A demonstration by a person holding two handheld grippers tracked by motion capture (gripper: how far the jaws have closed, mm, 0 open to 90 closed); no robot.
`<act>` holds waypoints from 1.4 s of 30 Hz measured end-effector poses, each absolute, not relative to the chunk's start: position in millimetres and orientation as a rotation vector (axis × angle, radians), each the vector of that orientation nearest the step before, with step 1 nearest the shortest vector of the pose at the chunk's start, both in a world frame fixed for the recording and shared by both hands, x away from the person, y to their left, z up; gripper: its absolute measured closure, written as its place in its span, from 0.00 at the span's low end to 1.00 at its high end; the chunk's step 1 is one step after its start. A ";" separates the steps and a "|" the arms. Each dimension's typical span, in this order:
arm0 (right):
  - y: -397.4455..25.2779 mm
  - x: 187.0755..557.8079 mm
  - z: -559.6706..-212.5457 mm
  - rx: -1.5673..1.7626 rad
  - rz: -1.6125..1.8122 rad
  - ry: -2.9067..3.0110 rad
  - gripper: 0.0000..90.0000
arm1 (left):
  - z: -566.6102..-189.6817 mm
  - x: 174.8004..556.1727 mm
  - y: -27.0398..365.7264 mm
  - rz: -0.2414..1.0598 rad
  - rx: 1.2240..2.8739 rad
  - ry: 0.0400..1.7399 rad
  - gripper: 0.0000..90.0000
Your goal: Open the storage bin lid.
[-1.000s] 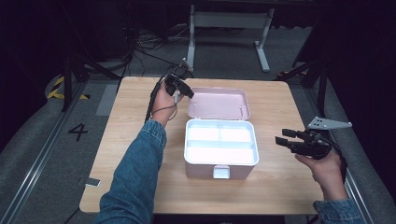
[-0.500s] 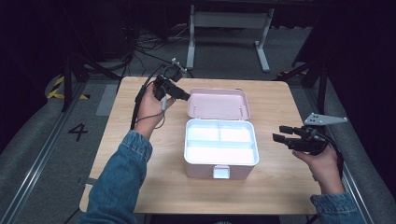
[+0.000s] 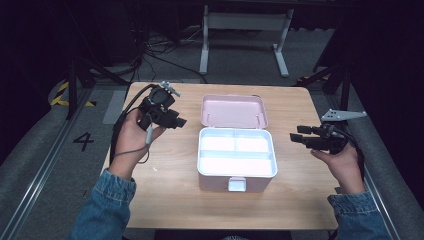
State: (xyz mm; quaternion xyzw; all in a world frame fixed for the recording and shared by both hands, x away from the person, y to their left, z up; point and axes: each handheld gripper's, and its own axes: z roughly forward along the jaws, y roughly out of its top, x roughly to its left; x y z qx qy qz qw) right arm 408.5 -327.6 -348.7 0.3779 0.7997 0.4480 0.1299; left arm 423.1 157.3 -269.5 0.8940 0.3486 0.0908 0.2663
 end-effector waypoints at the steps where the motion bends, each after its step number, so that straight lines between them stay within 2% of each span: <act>1: -327.8 409.2 -347.8 1.106 1.285 2.321 0.56 | -270.2 419.4 160.9 0.245 2.419 0.948 0.66; 14: -337.0 411.7 -345.7 1.177 1.213 2.320 0.57 | -298.7 384.2 197.1 0.217 2.348 1.038 0.61; 16: -339.8 411.5 -346.5 1.188 1.196 2.320 0.56 | -304.8 380.5 202.5 0.223 2.346 1.061 0.57; 18: -340.3 411.6 -347.1 1.194 1.190 2.324 0.57 | -311.5 378.3 208.8 0.224 2.339 1.109 0.56; 22: -345.2 412.8 -353.3 1.224 1.126 2.337 0.56 | -324.7 379.9 217.9 0.249 2.354 1.195 0.55; 37: -357.2 421.6 -376.5 1.293 0.984 2.376 0.52 | -374.1 391.5 239.7 0.205 2.409 1.376 0.49; 42: -360.1 425.7 -387.1 1.280 0.963 2.393 0.51 | -388.0 396.7 243.3 0.213 2.434 1.365 0.48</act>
